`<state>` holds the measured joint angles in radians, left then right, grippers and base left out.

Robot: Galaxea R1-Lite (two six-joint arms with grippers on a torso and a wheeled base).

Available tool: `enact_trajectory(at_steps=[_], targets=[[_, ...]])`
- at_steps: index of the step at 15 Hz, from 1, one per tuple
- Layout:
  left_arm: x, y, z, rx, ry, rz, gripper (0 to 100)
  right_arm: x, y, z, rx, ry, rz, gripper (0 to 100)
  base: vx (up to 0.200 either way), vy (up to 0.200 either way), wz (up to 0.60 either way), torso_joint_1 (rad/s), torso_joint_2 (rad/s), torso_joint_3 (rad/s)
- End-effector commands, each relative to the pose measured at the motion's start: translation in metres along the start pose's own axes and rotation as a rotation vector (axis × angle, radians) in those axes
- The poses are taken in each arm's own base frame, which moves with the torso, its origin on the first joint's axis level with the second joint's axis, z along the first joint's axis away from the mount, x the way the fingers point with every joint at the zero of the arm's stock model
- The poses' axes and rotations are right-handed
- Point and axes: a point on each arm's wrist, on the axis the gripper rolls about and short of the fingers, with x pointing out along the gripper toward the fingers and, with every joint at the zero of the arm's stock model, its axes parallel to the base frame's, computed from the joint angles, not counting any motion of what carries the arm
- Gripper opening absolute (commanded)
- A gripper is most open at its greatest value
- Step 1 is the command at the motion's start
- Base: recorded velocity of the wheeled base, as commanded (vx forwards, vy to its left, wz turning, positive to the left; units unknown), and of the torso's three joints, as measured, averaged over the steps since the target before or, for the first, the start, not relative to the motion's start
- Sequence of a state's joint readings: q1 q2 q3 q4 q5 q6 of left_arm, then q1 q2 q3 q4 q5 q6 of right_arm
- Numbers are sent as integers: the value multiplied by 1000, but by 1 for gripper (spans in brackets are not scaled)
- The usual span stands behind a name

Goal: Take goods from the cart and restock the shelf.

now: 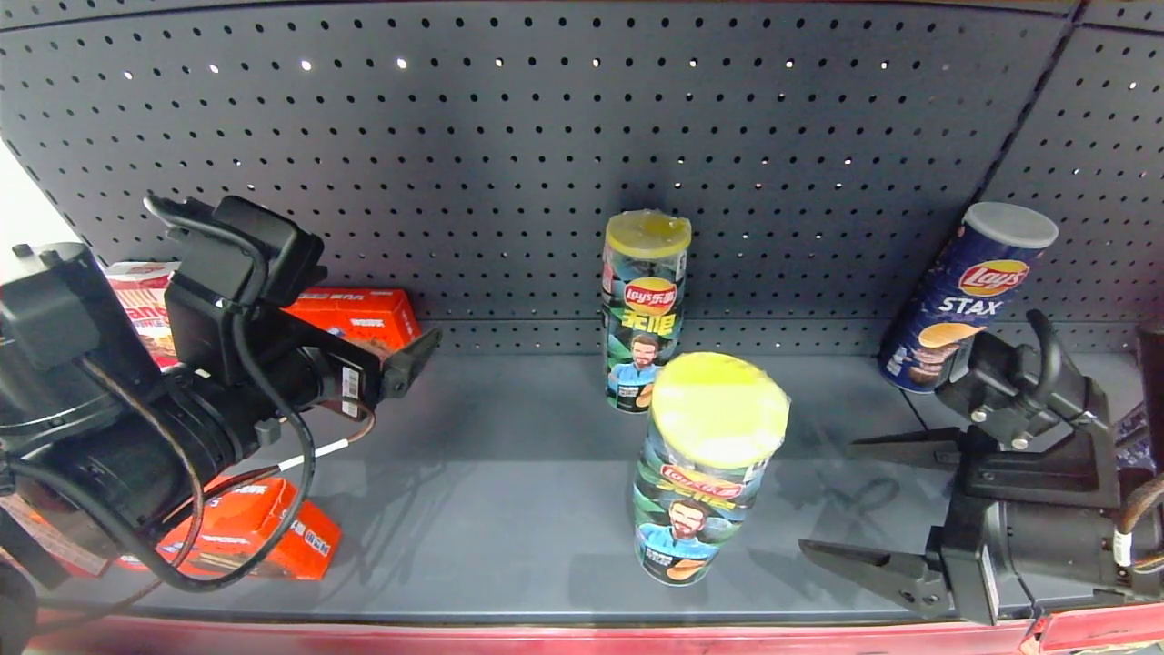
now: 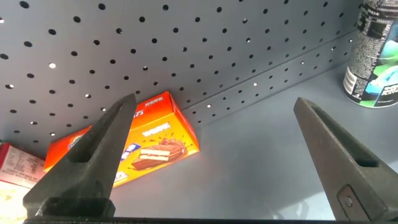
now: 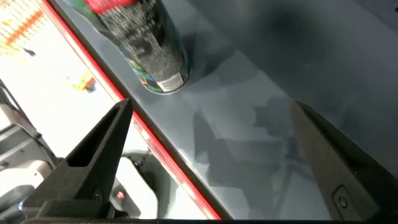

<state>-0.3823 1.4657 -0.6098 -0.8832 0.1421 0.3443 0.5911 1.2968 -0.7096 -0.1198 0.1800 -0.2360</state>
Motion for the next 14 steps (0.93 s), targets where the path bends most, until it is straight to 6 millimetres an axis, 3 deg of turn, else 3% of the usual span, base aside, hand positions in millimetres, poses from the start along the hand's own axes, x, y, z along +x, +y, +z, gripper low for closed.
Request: enact_trajectory(at_steps=[1,10,14], targets=[[1,0,0,1,1,-1,100,12,-2,-3,3,39,8,100,0,0,0,0,0,0],[0,-1,0,1,-1,-2,100,56,-12,10,-24,85,19,100,0,0,0,0,0,0],[0,0,1,0,-4,-1,100,65,-14,12,-25,90,18,100,0,0,0,0,0,0]])
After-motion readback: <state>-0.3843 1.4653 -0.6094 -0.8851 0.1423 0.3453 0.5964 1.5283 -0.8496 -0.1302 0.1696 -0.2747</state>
